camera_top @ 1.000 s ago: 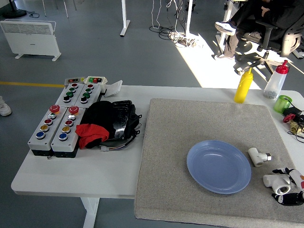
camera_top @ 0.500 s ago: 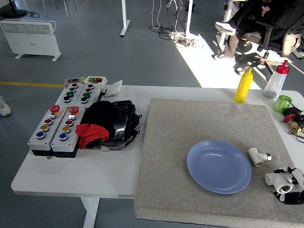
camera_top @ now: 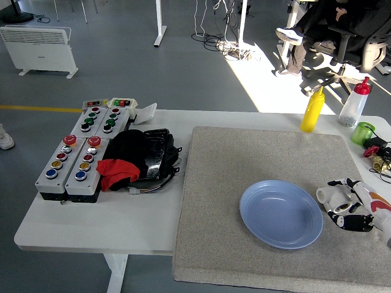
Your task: Pick pipe place plate twice
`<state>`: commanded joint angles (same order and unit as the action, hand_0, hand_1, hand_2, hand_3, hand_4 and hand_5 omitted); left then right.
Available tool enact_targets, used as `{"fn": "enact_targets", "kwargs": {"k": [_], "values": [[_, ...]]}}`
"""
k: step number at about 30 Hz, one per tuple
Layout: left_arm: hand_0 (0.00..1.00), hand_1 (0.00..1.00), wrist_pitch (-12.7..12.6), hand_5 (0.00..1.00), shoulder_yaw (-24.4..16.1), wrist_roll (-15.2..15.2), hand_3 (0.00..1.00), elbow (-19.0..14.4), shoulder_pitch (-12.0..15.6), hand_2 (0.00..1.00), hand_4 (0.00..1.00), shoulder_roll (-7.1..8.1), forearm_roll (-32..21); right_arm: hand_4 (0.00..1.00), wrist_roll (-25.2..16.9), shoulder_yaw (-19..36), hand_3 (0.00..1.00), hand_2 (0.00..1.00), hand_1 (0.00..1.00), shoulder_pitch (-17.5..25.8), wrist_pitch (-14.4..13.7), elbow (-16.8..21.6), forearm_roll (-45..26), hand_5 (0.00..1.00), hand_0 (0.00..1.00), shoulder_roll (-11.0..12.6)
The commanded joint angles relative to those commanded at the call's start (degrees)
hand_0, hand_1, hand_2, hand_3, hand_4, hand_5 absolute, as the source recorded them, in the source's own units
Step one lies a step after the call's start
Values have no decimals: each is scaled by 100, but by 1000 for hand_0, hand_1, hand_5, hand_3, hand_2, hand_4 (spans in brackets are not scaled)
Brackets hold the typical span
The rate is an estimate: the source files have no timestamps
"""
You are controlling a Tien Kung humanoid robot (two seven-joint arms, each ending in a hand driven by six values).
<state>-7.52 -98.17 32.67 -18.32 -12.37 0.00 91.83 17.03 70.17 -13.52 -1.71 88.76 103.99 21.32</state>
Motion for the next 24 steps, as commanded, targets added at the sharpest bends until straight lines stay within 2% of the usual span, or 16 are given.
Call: {"fn": "enact_targets", "kwargs": {"k": [5,8,9,14,15,20,21,24], "values": [[674,665,-10,998,27,35,629,-9,34,690,338,0,-16,496,-3,-784,632,569,510,-599,48,-256,-205,125,418,-10],[674,665,-14,998,64,67,629,-14,53,690,338,0,-36,496,-22,-1178,632,569,510,-963,70,-559,-284,125,418,-105],[674,664,-15,998,79,76,629,-15,59,689,338,0,-46,491,-51,-1288,636,575,541,-1073,56,-675,-296,123,464,-138],[674,664,-27,998,115,93,629,-18,71,689,338,0,-84,491,-98,-1673,636,575,541,-1483,38,-1186,-278,123,464,-222],[674,666,-28,998,126,94,629,-18,73,690,339,0,-94,500,-106,-1783,659,646,644,-1586,35,-1352,-272,113,635,-238],[674,666,-26,998,152,98,629,-17,66,690,339,0,-117,500,-243,-2040,659,646,644,-1791,-70,-1733,-254,113,635,-280],[675,666,-25,998,157,100,629,-17,61,690,338,0,-121,580,-224,-2078,847,851,790,-1824,-60,-1800,-206,136,855,-288],[675,666,-32,998,176,103,629,-15,47,690,338,0,-149,580,-194,-2145,847,851,790,-1891,52,-1993,-15,136,855,-304]]}}
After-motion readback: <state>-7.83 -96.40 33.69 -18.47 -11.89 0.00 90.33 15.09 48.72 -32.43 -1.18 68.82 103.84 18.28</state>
